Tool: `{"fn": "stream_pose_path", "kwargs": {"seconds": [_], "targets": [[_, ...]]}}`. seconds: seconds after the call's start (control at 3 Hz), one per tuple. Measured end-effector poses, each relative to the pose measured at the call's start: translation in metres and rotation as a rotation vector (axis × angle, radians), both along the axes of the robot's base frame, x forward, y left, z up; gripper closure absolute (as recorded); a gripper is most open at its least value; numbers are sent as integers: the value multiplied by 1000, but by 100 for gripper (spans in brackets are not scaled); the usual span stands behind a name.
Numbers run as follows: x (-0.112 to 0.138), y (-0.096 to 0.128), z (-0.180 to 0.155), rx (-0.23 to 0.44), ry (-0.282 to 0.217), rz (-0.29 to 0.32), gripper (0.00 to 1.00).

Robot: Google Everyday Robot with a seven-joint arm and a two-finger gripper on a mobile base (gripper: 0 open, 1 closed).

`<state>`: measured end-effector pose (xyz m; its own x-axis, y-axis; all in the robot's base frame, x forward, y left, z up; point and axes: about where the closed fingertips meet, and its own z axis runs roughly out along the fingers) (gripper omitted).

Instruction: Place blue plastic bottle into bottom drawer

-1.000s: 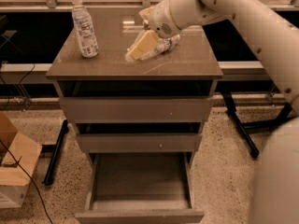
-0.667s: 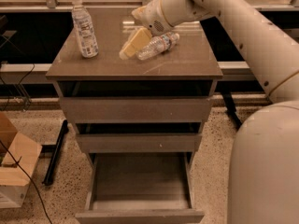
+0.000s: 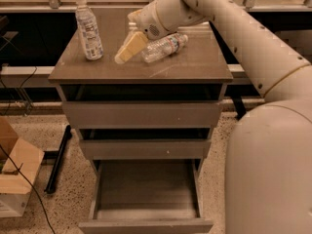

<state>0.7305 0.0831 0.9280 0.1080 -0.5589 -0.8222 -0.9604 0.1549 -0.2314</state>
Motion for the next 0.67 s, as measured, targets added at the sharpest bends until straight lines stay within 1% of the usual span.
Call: {"fn": "stream_pose_path", "kwargs": {"seconds": [0.33,0.67], "targets": [[13,33,-11,32,9,33,0],[31,60,-19,83,14,51,0]]}}
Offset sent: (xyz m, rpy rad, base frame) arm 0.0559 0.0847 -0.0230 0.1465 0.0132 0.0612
